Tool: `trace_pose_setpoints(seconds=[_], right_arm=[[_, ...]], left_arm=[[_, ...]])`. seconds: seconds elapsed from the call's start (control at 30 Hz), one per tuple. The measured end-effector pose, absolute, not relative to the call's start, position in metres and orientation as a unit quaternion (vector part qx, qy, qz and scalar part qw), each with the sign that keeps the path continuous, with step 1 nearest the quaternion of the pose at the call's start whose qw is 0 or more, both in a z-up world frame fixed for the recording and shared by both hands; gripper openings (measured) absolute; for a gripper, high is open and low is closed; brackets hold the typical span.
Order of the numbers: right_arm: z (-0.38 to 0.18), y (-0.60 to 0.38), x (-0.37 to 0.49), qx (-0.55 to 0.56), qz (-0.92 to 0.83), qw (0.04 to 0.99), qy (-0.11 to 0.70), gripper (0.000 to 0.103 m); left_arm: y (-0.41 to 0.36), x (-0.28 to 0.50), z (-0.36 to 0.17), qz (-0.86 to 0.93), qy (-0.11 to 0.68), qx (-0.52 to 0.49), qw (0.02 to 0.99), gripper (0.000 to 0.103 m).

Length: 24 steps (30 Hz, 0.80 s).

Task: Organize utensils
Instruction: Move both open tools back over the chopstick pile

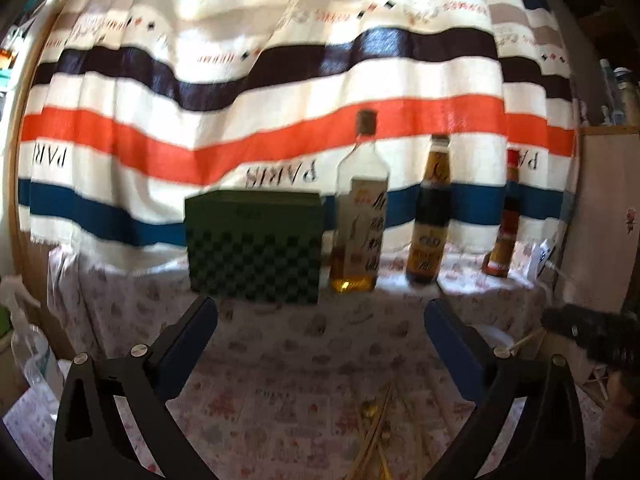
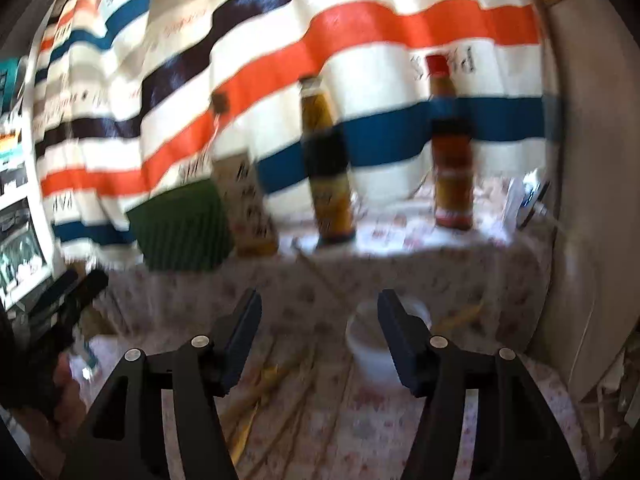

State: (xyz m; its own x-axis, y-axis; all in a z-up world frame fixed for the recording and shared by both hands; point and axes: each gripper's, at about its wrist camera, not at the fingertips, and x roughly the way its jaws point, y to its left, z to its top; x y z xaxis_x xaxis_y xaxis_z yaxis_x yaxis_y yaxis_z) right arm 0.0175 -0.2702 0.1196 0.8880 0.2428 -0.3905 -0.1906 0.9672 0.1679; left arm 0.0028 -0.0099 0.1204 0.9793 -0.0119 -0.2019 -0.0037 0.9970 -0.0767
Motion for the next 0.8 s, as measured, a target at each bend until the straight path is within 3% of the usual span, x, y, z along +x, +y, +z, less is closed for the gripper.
trace_pose_setpoints(seconds=[0.33, 0.63, 0.8], right_arm=[[0.047, -0.254, 0.039, 0.031, 0.096, 0.953, 0.284, 0.065], [0.03, -0.244, 0.048, 0.004, 0.08, 0.948, 0.307, 0.066], [0.025, -0.239, 0.05, -0.01, 0.075, 0.947, 0.311, 0.072]], left_arm=[[0.011, 0.033, 0.059, 0.02, 0.185, -0.056, 0.981, 0.103], [0.012, 0.055, 0.031, 0.038, 0.237, -0.057, 0.969, 0.103], [0.015, 0.067, 0.016, 0.023, 0.282, -0.07, 0.957, 0.103]])
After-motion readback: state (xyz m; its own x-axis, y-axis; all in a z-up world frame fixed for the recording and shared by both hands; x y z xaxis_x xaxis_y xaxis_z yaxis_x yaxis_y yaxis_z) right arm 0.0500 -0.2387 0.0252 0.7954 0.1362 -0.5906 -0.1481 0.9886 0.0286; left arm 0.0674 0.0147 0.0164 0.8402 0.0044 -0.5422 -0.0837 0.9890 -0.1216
